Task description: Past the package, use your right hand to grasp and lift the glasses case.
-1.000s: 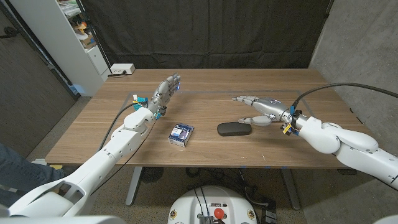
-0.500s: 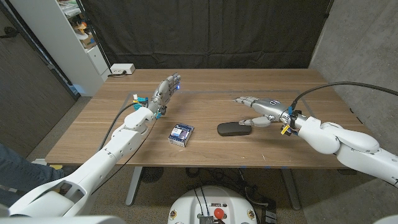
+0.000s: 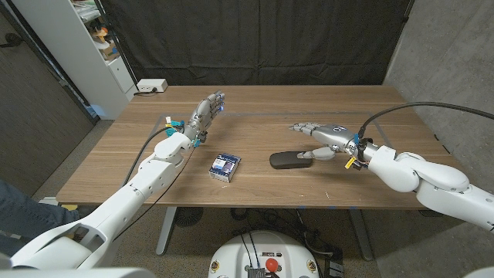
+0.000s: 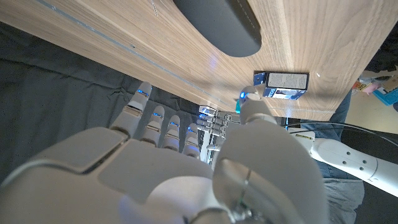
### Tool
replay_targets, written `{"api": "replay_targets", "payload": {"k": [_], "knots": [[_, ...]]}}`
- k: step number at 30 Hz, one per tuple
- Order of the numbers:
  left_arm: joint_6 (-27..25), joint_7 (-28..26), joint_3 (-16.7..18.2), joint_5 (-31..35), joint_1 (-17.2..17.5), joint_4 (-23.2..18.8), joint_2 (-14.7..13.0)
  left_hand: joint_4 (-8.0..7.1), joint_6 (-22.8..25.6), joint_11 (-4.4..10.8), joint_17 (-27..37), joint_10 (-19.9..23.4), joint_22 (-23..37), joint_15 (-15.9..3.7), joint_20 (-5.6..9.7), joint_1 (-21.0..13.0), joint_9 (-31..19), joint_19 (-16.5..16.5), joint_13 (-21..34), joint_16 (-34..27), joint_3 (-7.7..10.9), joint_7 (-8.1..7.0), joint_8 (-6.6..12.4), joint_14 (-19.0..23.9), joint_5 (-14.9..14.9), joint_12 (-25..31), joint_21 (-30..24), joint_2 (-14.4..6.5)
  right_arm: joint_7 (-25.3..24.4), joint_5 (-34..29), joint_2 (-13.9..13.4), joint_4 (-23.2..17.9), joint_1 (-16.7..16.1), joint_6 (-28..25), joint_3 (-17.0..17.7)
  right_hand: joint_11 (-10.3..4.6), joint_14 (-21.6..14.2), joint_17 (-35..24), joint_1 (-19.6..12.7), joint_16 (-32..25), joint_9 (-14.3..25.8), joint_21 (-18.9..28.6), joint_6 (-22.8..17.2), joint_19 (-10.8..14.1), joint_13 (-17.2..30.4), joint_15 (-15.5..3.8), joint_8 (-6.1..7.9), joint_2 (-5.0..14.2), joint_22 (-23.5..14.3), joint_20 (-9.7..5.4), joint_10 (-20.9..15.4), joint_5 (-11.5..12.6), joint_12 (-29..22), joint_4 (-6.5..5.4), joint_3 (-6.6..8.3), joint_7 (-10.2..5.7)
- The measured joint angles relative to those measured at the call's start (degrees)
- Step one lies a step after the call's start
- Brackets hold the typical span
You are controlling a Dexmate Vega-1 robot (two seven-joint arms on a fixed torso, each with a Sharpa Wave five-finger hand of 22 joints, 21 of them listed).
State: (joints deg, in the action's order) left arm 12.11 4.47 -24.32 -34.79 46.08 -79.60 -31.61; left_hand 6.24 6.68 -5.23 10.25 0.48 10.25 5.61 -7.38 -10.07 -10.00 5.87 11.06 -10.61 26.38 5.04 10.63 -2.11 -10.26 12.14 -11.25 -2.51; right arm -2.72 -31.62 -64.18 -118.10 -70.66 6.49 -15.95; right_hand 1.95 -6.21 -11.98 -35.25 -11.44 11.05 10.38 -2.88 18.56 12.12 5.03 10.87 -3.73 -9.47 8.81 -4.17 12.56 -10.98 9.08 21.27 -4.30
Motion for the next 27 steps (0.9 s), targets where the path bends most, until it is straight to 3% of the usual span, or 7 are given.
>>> {"api": "replay_targets", "payload": {"k": [8, 22, 27], "knots": [[0.0, 0.1, -0.1, 0.0, 0.0, 0.0, 0.1, 0.0, 0.2, 0.0, 0.0, 0.0, 0.0, 0.0, 0.0, 0.2, 0.0, 0.0, 0.0, 0.0, 0.0, -0.22, 0.0, 0.0, 0.0, 0.0, 0.0, -0.2, 1.2, -0.5, -0.5, -1.1, 0.3, -2.4, -1.1, 0.32, 0.3, 0.0, 0.0, 0.0, 0.0, 0.0, 0.0, -0.2, 0.0, 0.26, 0.0, -0.6, -0.3, 0.2, 0.3, 0.4, 0.0, -0.24, -0.24, 0.0], [0.0, 0.7, -0.2, -0.4, -0.6, 1.7, 0.9, 0.0, 0.4, 0.0, 0.0, 0.0, 0.0, 0.0, -0.32, 0.2, 0.0, -0.3, 0.0, 0.0, 0.0, -0.02, 0.0, 0.0, 0.0, 0.0, 0.0, -0.2, 5.6, -1.2, -1.3, -3.0, 1.5, -7.2, -2.9, 1.99, 2.3, 0.0, 0.2, 0.4, 0.0, 0.0, 3.7, -1.5, 0.0, 1.84, -0.51, -2.07, -0.3, 2.98, 4.0, 1.2, 0.5, -0.41, -0.88, 1.29], [0.4, 1.2, -0.3, -0.6, -1.0, 2.3, 1.2, 0.0, 0.4, 0.0, 0.0, 0.0, 0.0, -0.01, -0.32, 0.2, 0.0, -0.3, 0.0, 0.0, 0.0, -0.02, 0.0, 0.0, 0.0, 0.0, 0.0, -0.2, 7.5, -1.5, -1.7, -4.1, 3.1, -8.7, -4.3, 2.15, 2.8, 0.0, 0.5, 0.4, 0.0, 0.0, 4.1, -1.8, 0.0, 2.33, -0.51, -2.37, -0.3, 3.21, 4.8, 1.4, 0.5, -0.48, -0.95, 1.65]]}}
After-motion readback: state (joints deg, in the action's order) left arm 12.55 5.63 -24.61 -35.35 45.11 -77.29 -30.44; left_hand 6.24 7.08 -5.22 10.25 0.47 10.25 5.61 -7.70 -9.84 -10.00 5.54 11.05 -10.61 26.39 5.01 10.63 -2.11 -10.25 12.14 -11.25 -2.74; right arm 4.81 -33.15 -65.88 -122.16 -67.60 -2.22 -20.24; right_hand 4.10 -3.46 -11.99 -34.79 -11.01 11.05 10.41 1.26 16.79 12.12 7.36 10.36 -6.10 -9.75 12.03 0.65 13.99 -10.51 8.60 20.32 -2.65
